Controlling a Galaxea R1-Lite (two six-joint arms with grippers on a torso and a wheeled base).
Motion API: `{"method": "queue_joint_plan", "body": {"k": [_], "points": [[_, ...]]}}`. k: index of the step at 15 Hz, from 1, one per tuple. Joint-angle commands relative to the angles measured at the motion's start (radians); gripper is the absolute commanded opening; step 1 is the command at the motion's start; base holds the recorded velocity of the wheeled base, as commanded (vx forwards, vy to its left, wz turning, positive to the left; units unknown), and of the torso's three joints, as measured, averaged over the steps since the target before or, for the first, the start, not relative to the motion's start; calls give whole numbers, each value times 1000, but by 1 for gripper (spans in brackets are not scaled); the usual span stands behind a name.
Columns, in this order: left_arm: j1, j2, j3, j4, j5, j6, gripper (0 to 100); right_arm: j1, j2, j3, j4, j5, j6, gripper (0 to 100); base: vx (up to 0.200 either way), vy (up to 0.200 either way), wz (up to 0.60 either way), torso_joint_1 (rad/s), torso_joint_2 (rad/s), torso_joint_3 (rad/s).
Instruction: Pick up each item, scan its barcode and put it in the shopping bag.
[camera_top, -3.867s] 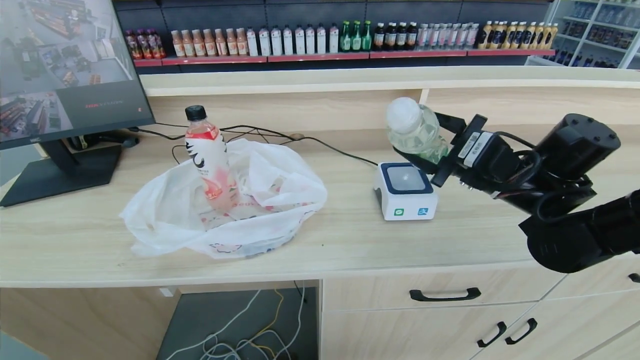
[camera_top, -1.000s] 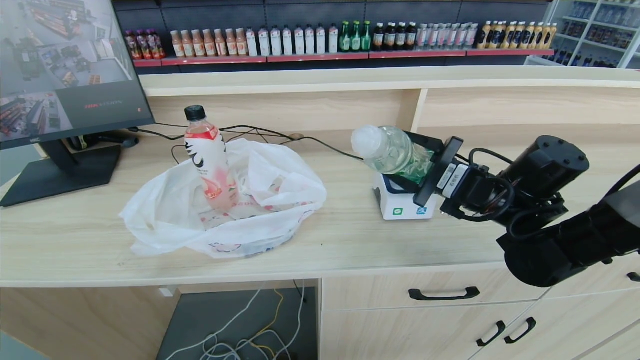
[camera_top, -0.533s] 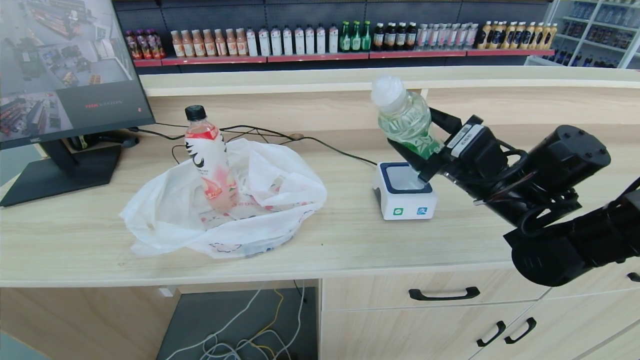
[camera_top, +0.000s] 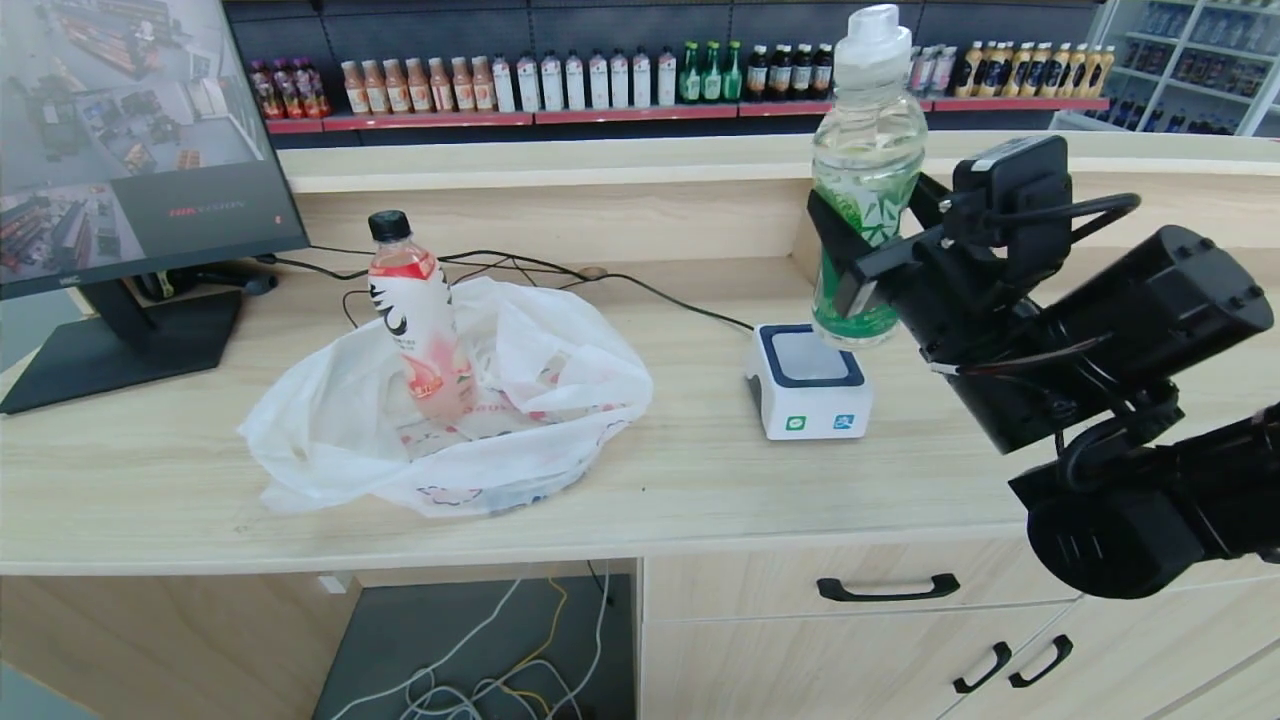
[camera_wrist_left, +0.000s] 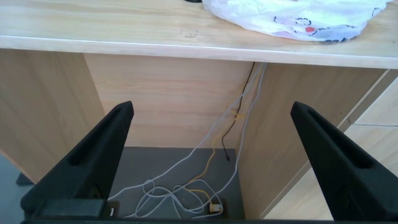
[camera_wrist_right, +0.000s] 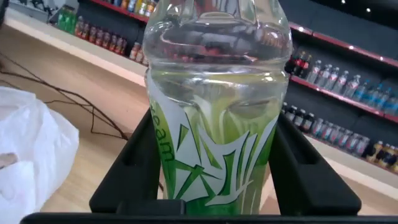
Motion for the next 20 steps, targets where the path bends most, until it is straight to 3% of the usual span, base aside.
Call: {"method": "queue_joint_plan", "body": {"k": [1,8,11,20], "points": [[0,0,0,0,0,0,100,3,-54,1,7,-42,43,0,0,0,0,0,0,0],[0,0,0,0,0,0,100,-4,-74,62,22,-50,366,0,0,0,0,0,0,0],[0,0,0,0,0,0,100,7,-83,143,-2,-44,379,0,0,0,0,0,0,0],[0,0,0,0,0,2,100,6,-77,165,-21,-22,386,0,0,0,0,0,0,0]]}}
